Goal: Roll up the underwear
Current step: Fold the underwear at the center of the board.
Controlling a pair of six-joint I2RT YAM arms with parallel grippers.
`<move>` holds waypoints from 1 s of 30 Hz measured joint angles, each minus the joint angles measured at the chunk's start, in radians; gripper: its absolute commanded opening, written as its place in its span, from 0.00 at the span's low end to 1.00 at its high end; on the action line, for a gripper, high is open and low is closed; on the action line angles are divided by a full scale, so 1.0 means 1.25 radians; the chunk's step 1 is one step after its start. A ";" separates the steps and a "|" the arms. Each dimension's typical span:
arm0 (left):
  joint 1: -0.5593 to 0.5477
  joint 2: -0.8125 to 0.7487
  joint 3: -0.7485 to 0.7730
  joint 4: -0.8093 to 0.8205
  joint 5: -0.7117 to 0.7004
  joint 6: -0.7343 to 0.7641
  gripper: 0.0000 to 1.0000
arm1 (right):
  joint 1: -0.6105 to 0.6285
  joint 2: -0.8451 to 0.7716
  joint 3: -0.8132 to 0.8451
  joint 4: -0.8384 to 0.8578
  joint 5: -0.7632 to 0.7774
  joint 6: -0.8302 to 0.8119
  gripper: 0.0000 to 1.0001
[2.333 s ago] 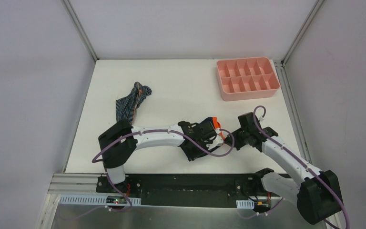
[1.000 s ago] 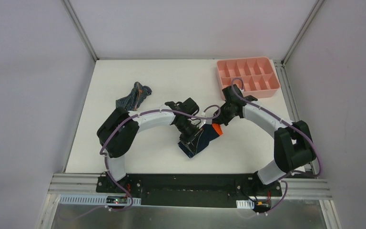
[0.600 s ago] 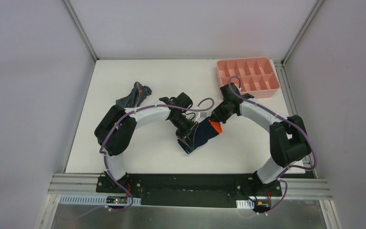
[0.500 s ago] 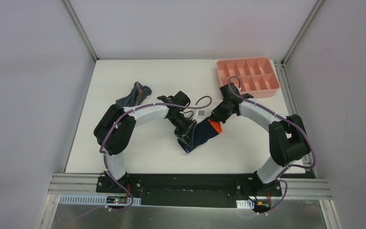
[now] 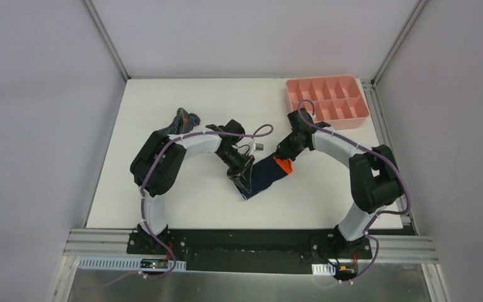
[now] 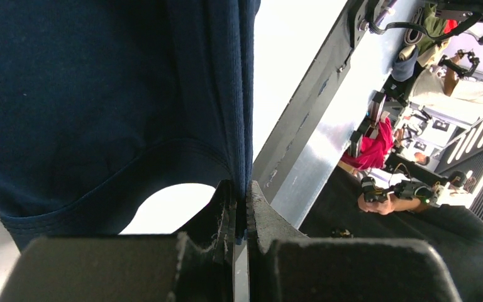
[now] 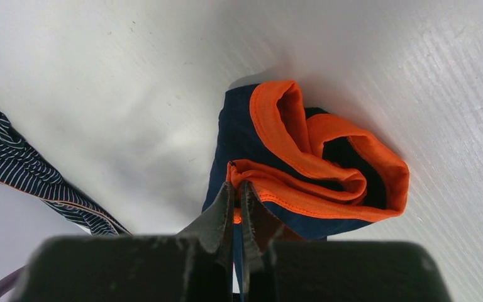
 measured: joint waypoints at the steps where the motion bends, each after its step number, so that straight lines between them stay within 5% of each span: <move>1: 0.002 0.003 0.000 0.000 0.000 0.001 0.00 | 0.000 0.003 0.000 0.001 0.000 0.000 0.00; 30: 0.033 0.142 0.239 -0.169 -0.050 0.026 0.00 | -0.028 -0.038 -0.024 0.022 0.094 0.021 0.00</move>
